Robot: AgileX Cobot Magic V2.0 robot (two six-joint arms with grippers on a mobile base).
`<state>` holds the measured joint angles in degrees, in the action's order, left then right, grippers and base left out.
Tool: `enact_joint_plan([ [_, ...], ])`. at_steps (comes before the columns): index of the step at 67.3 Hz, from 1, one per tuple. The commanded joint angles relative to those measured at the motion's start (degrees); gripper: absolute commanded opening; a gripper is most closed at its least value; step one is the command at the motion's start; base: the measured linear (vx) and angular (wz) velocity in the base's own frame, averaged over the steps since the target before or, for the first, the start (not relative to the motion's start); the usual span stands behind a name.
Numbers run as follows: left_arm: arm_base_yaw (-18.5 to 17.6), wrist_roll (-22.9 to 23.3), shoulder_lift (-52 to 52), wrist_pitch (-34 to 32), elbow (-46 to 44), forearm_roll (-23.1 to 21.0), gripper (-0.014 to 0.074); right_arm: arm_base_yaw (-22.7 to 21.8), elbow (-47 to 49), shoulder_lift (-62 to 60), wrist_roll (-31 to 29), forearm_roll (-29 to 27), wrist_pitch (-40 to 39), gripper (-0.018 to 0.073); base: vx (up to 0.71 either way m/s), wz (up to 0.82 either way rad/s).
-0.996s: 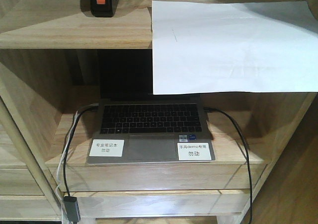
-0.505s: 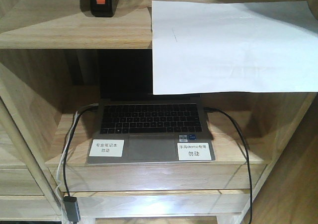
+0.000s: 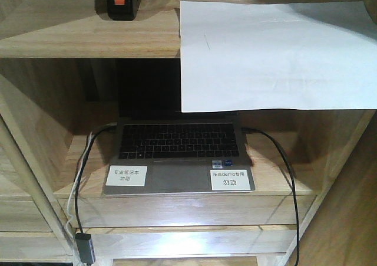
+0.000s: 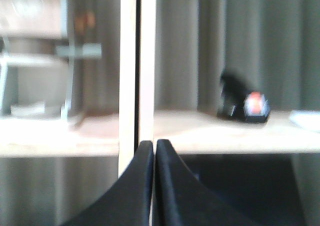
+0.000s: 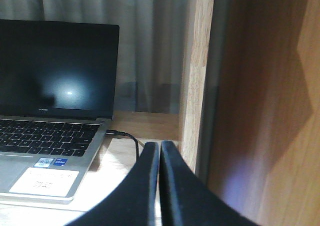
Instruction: Grab stapler and paper to desk for stapling
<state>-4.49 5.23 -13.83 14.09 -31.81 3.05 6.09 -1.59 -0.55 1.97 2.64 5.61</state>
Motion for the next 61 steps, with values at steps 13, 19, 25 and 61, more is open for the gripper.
enact_joint_plan([
  [13, -0.40, 0.32, -8.43, 1.99, -6.28, -0.35, -0.0006, 0.01, -1.32, -0.53, -0.26, 0.48, -3.93, -0.0009, 0.00, 0.00],
  [19, -0.40, 0.32, -8.61, 1.90, -6.28, -0.35, -0.0006, 0.01, -1.32, -0.53, -0.26, 0.48, -3.93, -0.0009, 0.00, 0.00],
  [25, -0.40, 0.32, -8.62, 1.85, -6.28, -0.35, -0.0006, 0.01, -1.32, -0.53, -0.26, 0.48, -3.93, -0.0009, 0.00, 0.00],
  [61, -0.40, 0.43, -8.62, -0.89, -6.28, -0.35, 0.0350, 0.01, -1.32, -0.53, -0.26, 0.48, -3.93, -0.0009, 0.00, 0.00],
])
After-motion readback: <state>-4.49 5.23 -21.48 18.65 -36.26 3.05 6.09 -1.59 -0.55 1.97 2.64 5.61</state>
